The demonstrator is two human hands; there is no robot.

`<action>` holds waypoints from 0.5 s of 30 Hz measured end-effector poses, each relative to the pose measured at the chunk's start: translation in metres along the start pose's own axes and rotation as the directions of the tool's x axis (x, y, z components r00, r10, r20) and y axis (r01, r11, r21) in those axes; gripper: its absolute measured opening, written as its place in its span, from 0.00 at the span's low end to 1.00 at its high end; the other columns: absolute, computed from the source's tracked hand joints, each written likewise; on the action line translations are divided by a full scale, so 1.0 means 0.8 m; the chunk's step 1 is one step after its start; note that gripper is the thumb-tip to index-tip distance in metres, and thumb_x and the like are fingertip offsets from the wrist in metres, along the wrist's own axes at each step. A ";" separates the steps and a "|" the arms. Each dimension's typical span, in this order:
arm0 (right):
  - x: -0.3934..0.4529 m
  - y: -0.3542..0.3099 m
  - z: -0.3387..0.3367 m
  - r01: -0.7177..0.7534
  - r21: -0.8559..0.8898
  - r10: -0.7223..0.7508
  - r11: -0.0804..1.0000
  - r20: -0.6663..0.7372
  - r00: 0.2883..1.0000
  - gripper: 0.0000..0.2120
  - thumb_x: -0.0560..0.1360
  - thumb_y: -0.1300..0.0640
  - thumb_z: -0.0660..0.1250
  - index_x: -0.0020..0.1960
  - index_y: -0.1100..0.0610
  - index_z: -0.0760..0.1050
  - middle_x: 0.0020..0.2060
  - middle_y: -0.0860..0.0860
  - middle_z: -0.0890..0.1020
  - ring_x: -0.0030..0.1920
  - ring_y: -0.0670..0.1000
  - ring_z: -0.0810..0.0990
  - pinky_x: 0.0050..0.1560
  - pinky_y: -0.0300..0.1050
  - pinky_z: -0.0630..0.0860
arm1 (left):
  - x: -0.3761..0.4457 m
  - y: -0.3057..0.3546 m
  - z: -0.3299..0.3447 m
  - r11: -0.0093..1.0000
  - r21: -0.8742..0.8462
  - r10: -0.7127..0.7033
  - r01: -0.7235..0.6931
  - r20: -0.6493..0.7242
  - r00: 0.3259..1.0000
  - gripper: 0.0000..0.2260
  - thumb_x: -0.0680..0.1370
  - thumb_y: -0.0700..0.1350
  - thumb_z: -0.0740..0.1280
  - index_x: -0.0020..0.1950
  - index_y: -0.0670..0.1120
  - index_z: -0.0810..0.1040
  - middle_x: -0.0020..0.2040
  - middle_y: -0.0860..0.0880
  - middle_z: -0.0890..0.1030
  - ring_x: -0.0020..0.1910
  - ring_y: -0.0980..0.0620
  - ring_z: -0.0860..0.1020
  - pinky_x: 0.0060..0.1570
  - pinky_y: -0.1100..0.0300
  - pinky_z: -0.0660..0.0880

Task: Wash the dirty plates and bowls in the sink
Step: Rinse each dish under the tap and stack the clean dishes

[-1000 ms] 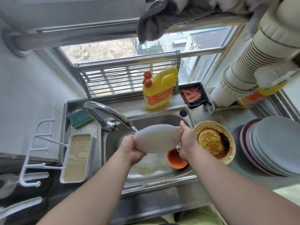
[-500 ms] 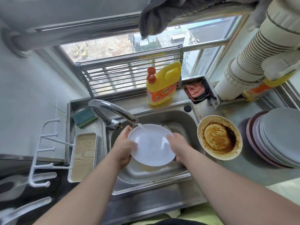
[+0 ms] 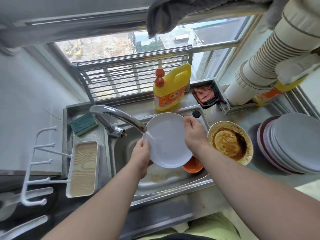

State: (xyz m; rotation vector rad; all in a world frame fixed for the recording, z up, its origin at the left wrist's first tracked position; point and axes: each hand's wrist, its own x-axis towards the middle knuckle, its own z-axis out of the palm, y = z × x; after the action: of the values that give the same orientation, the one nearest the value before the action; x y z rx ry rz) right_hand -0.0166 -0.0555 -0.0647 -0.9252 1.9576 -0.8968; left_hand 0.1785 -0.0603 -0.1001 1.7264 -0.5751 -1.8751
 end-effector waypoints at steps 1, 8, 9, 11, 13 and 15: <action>0.002 0.006 -0.003 -0.017 0.023 0.017 1.000 -0.024 1.000 0.16 0.87 0.44 0.55 0.49 0.44 0.78 0.43 0.44 0.83 0.47 0.49 0.81 0.47 0.49 0.77 | 0.002 0.002 0.005 0.999 -0.032 -0.011 0.010 -0.012 1.000 0.15 0.88 0.56 0.56 0.69 0.55 0.77 0.59 0.52 0.85 0.56 0.47 0.85 0.48 0.50 0.84; -0.005 0.041 0.016 -0.156 0.195 0.169 0.968 -0.053 0.984 0.14 0.86 0.43 0.56 0.50 0.42 0.79 0.47 0.44 0.85 0.51 0.50 0.82 0.54 0.54 0.80 | 0.001 0.030 0.001 0.979 -0.040 0.196 -0.199 -0.075 0.978 0.14 0.87 0.50 0.62 0.47 0.50 0.84 0.47 0.47 0.86 0.43 0.49 0.83 0.47 0.52 0.80; -0.007 0.044 0.022 -0.174 0.200 0.185 0.964 -0.040 0.982 0.15 0.86 0.43 0.55 0.50 0.42 0.79 0.46 0.45 0.85 0.51 0.52 0.82 0.54 0.55 0.79 | 0.000 0.034 -0.003 0.969 -0.032 0.243 -0.246 -0.072 0.967 0.16 0.87 0.49 0.64 0.43 0.52 0.85 0.44 0.47 0.86 0.41 0.48 0.82 0.46 0.53 0.79; -0.009 0.047 0.035 -0.208 0.204 0.214 0.957 -0.005 0.977 0.15 0.86 0.44 0.55 0.49 0.46 0.79 0.43 0.47 0.85 0.48 0.53 0.82 0.50 0.54 0.79 | -0.005 0.043 -0.011 0.946 -0.012 0.322 -0.324 -0.070 0.944 0.18 0.86 0.51 0.65 0.39 0.55 0.86 0.40 0.48 0.85 0.41 0.48 0.81 0.44 0.53 0.78; -0.009 0.047 0.050 -0.280 0.262 0.275 0.923 0.057 0.960 0.15 0.85 0.46 0.56 0.46 0.49 0.78 0.42 0.52 0.84 0.45 0.55 0.80 0.48 0.57 0.82 | -0.010 0.051 -0.022 0.927 0.006 0.375 -0.376 -0.063 0.925 0.17 0.85 0.54 0.65 0.40 0.54 0.87 0.41 0.48 0.86 0.41 0.48 0.81 0.43 0.53 0.79; -0.009 0.043 0.064 -0.349 0.293 0.330 0.890 0.115 0.937 0.15 0.83 0.45 0.57 0.45 0.50 0.77 0.41 0.52 0.83 0.46 0.56 0.80 0.54 0.67 0.83 | -0.011 0.055 -0.034 0.912 0.024 0.410 -0.409 -0.035 0.912 0.17 0.86 0.55 0.63 0.45 0.50 0.87 0.46 0.45 0.88 0.44 0.46 0.83 0.47 0.51 0.80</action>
State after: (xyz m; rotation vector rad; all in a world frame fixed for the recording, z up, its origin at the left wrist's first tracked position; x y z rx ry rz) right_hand 0.0200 -0.0459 -0.1138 -0.4059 1.7847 -0.9201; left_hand 0.2100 -0.0877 -0.0678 1.5056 -0.8646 -1.5387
